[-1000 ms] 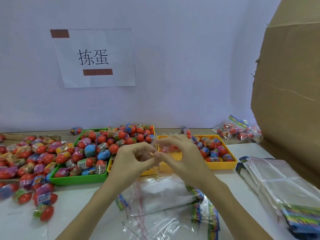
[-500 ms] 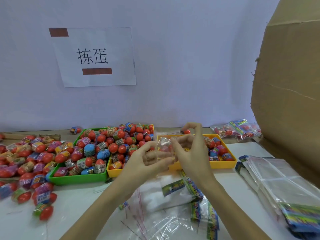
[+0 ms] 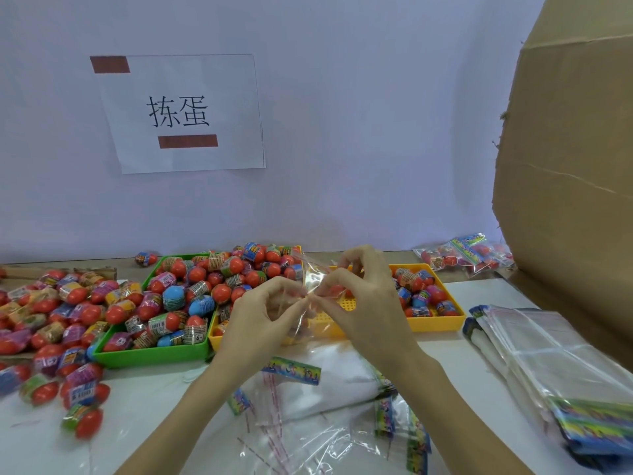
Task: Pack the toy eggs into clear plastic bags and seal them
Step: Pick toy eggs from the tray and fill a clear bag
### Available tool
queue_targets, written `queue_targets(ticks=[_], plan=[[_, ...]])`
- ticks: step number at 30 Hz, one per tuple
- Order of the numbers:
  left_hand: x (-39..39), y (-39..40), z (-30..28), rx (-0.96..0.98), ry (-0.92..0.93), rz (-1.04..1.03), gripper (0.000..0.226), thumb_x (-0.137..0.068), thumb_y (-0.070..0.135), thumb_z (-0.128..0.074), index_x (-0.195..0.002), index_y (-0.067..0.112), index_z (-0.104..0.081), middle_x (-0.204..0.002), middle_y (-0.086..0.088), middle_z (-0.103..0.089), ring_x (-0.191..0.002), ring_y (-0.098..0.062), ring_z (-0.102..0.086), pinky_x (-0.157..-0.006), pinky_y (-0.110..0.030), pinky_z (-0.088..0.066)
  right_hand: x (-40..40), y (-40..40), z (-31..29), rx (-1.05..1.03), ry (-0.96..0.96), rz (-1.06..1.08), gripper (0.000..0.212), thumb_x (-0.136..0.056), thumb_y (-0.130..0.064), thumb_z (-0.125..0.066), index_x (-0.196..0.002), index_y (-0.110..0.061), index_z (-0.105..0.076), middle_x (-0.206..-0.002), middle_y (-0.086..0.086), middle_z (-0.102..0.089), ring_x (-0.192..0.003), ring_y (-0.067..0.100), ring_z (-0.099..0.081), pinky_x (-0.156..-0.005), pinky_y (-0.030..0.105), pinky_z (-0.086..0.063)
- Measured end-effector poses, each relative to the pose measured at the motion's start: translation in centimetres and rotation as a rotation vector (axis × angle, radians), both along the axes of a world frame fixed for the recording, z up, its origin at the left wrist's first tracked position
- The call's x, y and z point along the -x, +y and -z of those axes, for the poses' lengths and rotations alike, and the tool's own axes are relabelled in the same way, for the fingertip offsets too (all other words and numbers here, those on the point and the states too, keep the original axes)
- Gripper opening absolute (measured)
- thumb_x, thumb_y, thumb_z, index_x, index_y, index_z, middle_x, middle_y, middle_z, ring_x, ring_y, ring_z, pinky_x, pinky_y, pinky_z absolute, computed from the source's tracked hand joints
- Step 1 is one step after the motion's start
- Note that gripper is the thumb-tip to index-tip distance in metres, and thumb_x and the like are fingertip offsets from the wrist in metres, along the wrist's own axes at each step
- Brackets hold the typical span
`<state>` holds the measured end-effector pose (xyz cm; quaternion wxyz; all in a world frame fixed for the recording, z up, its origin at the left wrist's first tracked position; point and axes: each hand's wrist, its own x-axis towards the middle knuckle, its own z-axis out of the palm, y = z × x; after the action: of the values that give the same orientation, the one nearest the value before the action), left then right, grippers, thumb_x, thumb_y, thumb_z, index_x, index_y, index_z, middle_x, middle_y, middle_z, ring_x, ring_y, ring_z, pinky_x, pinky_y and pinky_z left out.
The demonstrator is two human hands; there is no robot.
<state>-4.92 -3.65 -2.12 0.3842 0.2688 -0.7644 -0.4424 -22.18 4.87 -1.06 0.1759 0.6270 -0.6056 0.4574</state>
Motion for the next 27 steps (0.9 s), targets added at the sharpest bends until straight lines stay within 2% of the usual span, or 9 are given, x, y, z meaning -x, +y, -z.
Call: queue_targets(ticks=[5, 7, 10, 12, 14, 16, 19, 22, 27], plan=[[-0.1, 0.0, 0.0, 0.102, -0.004, -0.098, 0.007, -0.097, 0.018, -0.077, -0.102, 0.020, -0.073, -0.080, 0.004, -0.079, -0.068, -0.015, -0.077, -0.066, -0.030, -0.064, 0.0, -0.1, -0.3, 0.046, 0.085, 0.014, 0.018, -0.090, -0.036, -0.077, -0.092, -0.018, -0.080, -0.111, 0.001, -0.055, -0.102, 0.009, -0.038, -0.092, 0.008, -0.032], [0.0, 0.3, 0.0, 0.132, -0.007, -0.115, 0.007, -0.096, 0.018, -0.078, -0.101, 0.019, -0.074, -0.080, 0.005, -0.078, -0.067, -0.013, -0.076, -0.065, -0.028, -0.063, 0.0, -0.2, -0.2, 0.023, 0.081, -0.043, 0.018, -0.092, -0.035, -0.076, -0.094, -0.017, -0.081, -0.108, -0.001, -0.058, -0.098, 0.010, -0.047, -0.089, 0.013, -0.042], [0.0, 0.6, -0.2, 0.167, 0.004, -0.124, 0.013, -0.093, 0.028, -0.078, -0.102, 0.020, -0.074, -0.080, 0.011, -0.077, -0.070, -0.011, -0.076, -0.063, -0.020, -0.060, -0.2, -0.1, 0.2, -0.074, -0.048, -0.177, 0.015, -0.095, -0.030, -0.077, -0.098, -0.016, -0.080, -0.101, -0.005, -0.066, -0.094, 0.009, -0.059, -0.082, 0.025, -0.053], [-0.2, 0.5, -0.2, 0.192, -0.002, -0.127, 0.019, -0.090, 0.033, -0.077, -0.103, 0.019, -0.075, -0.083, 0.013, -0.077, -0.072, -0.009, -0.076, -0.064, -0.019, -0.060, -0.3, -0.2, 0.3, -0.106, -0.090, -0.196, 0.013, -0.094, -0.028, -0.079, -0.099, -0.016, -0.080, -0.101, -0.007, -0.068, -0.097, 0.009, -0.060, -0.084, 0.023, -0.051], [-0.3, 0.3, -0.2, 0.226, -0.019, -0.125, 0.018, -0.091, 0.031, -0.080, -0.103, 0.020, -0.074, -0.084, 0.013, -0.077, -0.070, -0.007, -0.076, -0.066, -0.022, -0.062, -0.2, -0.3, 0.3, -0.110, -0.048, -0.157, 0.016, -0.092, -0.029, -0.081, -0.099, -0.015, -0.080, -0.101, -0.006, -0.070, -0.101, 0.014, -0.059, -0.088, 0.022, -0.049], [-0.4, 0.3, -0.3, 0.248, -0.023, -0.113, 0.020, -0.091, 0.033, -0.081, -0.104, 0.020, -0.073, -0.083, 0.014, -0.077, -0.069, -0.005, -0.076, -0.067, -0.025, -0.063, -0.1, -0.3, 0.0, -0.129, -0.045, -0.150, 0.015, -0.092, -0.029, -0.081, -0.100, -0.017, -0.079, -0.098, -0.008, -0.070, -0.096, 0.013, -0.059, -0.083, 0.020, -0.049], [-0.4, 0.4, -0.4, 0.250, -0.024, -0.097, 0.024, -0.090, 0.041, -0.079, -0.106, 0.024, -0.073, -0.084, 0.012, -0.078, -0.070, -0.005, -0.077, -0.070, -0.031, -0.064, -0.1, 0.0, -0.2, -0.189, -0.172, -0.220, 0.008, -0.094, -0.020, -0.079, -0.102, -0.021, -0.077, -0.093, -0.013, -0.072, -0.088, 0.006, -0.063, -0.074, 0.016, -0.050], [-0.5, 0.5, -0.5, 0.256, -0.050, -0.031, 0.030, -0.089, 0.046, -0.077, -0.112, 0.027, -0.073, -0.088, 0.012, -0.078, -0.076, -0.009, -0.078, -0.072, -0.035, -0.064, 0.0, 0.2, -0.5, -0.276, -0.302, -0.319, 0.006, -0.098, -0.017, -0.073, -0.101, -0.022, -0.074, -0.094, -0.015, -0.073, -0.092, 0.007, -0.068, -0.072, 0.016, -0.051], [-0.3, 0.5, -0.5, 0.212, -0.048, 0.033, 0.037, -0.083, 0.045, -0.083, -0.115, 0.030, -0.072, -0.098, 0.013, -0.079, -0.088, -0.008, -0.078, -0.079, -0.024, -0.062, -0.1, 0.6, -0.7, -0.367, -0.379, -0.419, 0.007, -0.103, -0.012, -0.062, -0.102, -0.019, -0.063, -0.092, -0.010, -0.076, -0.090, 0.010, -0.072, -0.067, 0.015, -0.049]])
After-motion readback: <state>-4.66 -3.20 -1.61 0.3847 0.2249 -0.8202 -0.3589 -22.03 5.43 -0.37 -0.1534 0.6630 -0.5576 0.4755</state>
